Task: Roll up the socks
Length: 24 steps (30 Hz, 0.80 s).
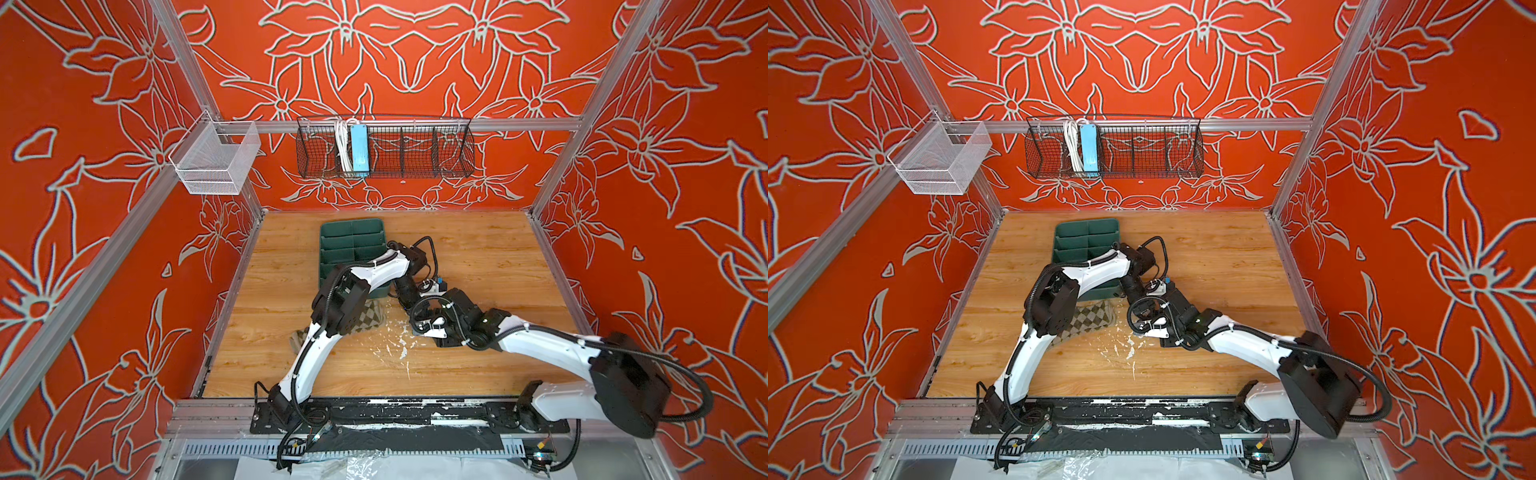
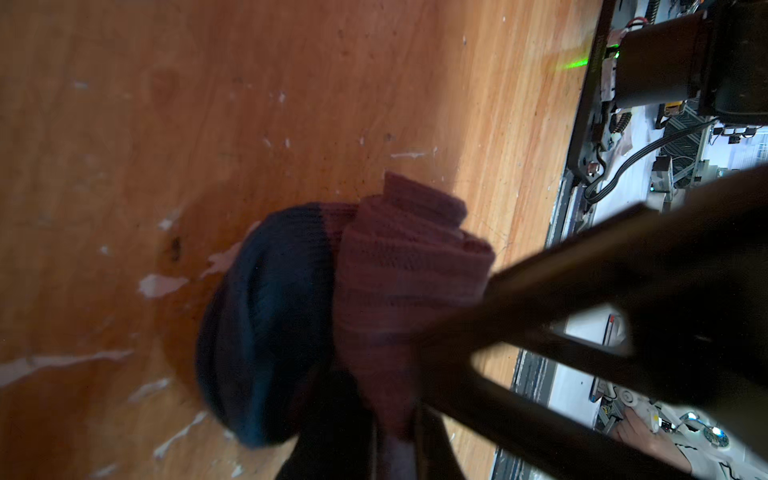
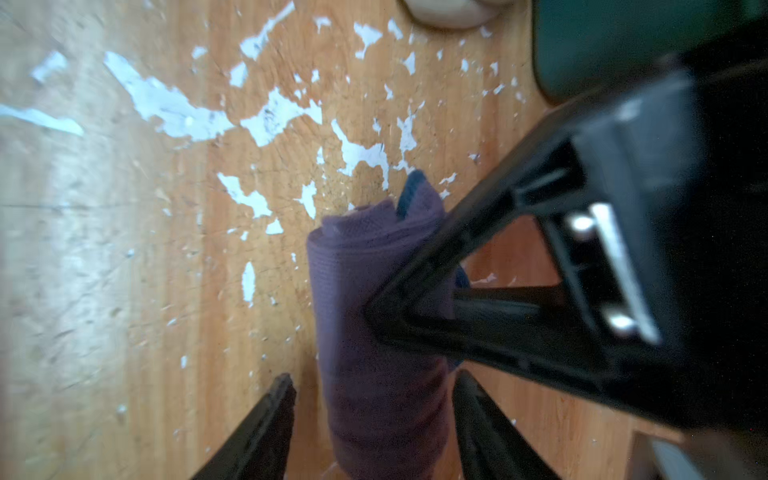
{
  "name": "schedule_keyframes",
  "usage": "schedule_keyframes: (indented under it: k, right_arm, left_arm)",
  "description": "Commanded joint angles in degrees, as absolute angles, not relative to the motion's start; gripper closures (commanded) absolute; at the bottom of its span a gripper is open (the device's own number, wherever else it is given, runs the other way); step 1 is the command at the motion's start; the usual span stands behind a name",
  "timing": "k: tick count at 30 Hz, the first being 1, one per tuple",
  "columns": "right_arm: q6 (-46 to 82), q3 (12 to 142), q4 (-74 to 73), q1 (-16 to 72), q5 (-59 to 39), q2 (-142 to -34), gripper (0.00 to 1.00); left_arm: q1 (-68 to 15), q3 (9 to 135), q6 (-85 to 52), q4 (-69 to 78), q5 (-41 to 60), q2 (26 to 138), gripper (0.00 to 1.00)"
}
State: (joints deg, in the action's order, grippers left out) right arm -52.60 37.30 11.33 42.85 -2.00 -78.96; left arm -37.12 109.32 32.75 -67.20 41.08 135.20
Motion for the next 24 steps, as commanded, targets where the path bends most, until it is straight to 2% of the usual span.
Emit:
schedule_keyframes:
  k: [1, 4, 6, 8, 10, 13, 16, 20, 24]
  right_arm:
    - [-54.34, 39.81, 8.42, 43.06, 0.72, -83.9, 0.42]
    - [-52.99, 41.31, 10.15, 43.07, 0.07, -86.98, 0.53]
    - [-51.94, 42.58, 12.86, 43.15, -0.98, -87.62, 0.69]
    - [-51.27, 43.48, 16.11, 43.15, -2.56, -87.41, 0.86]
    - [-50.61, 44.22, 19.92, 43.15, -4.05, -87.25, 0.95]
    - [-49.37, 45.71, 26.7, 43.15, -6.93, -87.67, 0.98]
    - [-47.46, 46.71, 32.09, 43.07, -10.78, -88.13, 0.99]
    - [-45.68, 47.84, 36.35, 42.97, -15.22, -88.97, 0.99]
    - [-45.18, 49.26, 39.76, 42.21, -19.18, -90.71, 0.99]
  left_arm:
    - [-37.0, 107.72, 33.05, -69.62, 37.09, 137.46, 1.0]
    - [-37.05, 107.52, 32.89, -68.99, 36.93, 136.3, 0.94]
    - [-37.09, 106.13, 32.2, -67.21, 35.99, 134.42, 0.86]
    - [-37.09, 105.07, 31.96, -65.84, 35.74, 132.21, 0.83]
    - [-37.09, 103.61, 31.19, -63.51, 34.94, 129.07, 0.77]
    - [-37.09, 100.14, 29.76, -57.23, 32.15, 121.44, 0.73]
    - [-37.02, 94.33, 27.46, -46.88, 24.91, 111.29, 0.7]
    - [-36.84, 85.55, 25.13, -32.66, 8.81, 98.58, 0.6]
    - [-36.57, 78.56, 26.37, -23.69, -6.29, 87.4, 0.57]
